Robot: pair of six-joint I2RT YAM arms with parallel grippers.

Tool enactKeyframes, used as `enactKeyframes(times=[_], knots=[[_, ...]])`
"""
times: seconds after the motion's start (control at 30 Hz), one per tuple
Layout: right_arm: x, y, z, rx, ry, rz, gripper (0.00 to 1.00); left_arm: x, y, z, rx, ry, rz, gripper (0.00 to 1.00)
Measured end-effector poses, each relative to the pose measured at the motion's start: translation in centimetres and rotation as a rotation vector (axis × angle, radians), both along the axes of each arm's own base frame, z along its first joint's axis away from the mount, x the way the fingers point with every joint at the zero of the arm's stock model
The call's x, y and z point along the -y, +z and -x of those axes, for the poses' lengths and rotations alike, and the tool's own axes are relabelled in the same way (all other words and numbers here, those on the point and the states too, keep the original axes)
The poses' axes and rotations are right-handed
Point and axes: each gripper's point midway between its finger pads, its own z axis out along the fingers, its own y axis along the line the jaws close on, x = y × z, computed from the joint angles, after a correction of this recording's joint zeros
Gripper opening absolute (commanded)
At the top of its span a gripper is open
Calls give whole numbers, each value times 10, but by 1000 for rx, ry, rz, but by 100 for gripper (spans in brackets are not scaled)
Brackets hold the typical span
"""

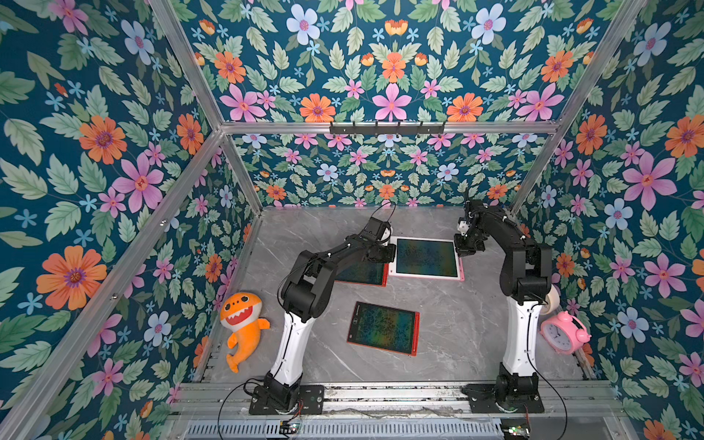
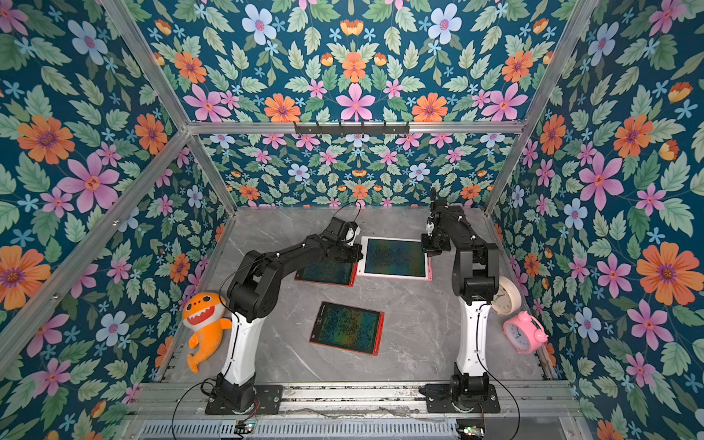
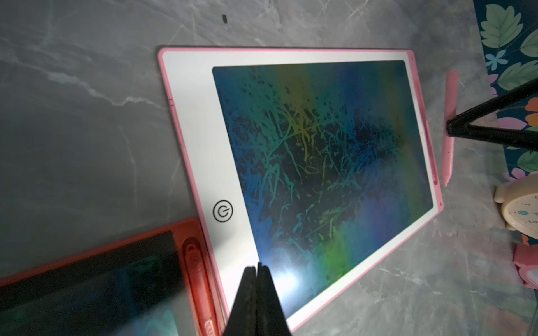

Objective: Place the stylus back onto the writing tablet
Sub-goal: Place the stylus on the writing tablet.

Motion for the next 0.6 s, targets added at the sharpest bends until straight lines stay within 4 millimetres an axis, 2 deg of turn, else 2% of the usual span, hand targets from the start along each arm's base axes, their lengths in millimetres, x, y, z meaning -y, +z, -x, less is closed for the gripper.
enactKeyframes(times=[0.6], knots=[[2,-7,-13,-2,-3,13,0,0,-14,1,-26,-3,-19,0]])
